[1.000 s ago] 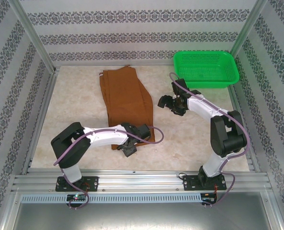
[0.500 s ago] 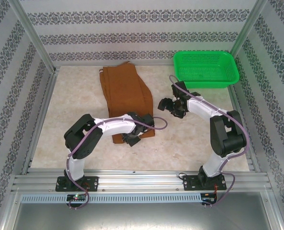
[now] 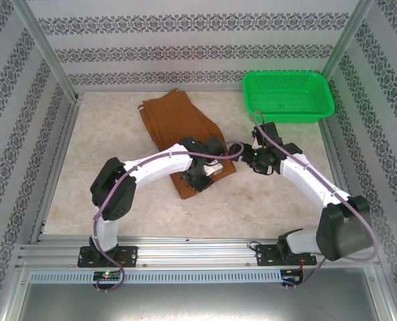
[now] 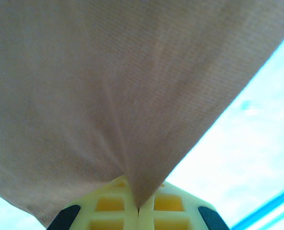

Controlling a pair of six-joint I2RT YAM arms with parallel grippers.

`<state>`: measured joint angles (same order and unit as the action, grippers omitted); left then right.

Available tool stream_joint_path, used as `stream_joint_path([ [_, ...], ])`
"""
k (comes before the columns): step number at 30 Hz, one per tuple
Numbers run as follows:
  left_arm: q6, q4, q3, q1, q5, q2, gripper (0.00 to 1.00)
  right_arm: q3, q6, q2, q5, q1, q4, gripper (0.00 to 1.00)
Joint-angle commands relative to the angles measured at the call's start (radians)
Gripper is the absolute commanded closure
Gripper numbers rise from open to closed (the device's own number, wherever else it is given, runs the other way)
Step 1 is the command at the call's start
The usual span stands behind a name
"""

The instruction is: Roll up the long pants

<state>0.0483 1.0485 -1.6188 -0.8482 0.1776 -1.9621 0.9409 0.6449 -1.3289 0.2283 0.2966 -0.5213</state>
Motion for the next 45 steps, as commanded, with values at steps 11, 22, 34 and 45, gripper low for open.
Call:
stream_joint_path([
  [11, 0.046, 0.076, -0.136, 0.012, 0.203, -0.111, 0.99, -0.119, 0.144, -0.005, 0.057, 0.099, 0.099, 0.06],
  [22, 0.101, 0.016, -0.116, 0.013, 0.173, -0.039, 1.0, -0.085, 0.247, -0.161, 0.065, 0.176, 0.14, 0.13],
  [34, 0.155, -0.085, -0.074, 0.014, 0.212, -0.029, 1.0, -0.247, 0.246, 0.124, 0.009, -0.061, 0.028, 0.1],
  [45, 0.187, -0.147, -0.024, 0.011, 0.251, -0.001, 1.0, -0.269, 0.346, 0.046, 0.124, -0.051, 0.215, 0.1],
])
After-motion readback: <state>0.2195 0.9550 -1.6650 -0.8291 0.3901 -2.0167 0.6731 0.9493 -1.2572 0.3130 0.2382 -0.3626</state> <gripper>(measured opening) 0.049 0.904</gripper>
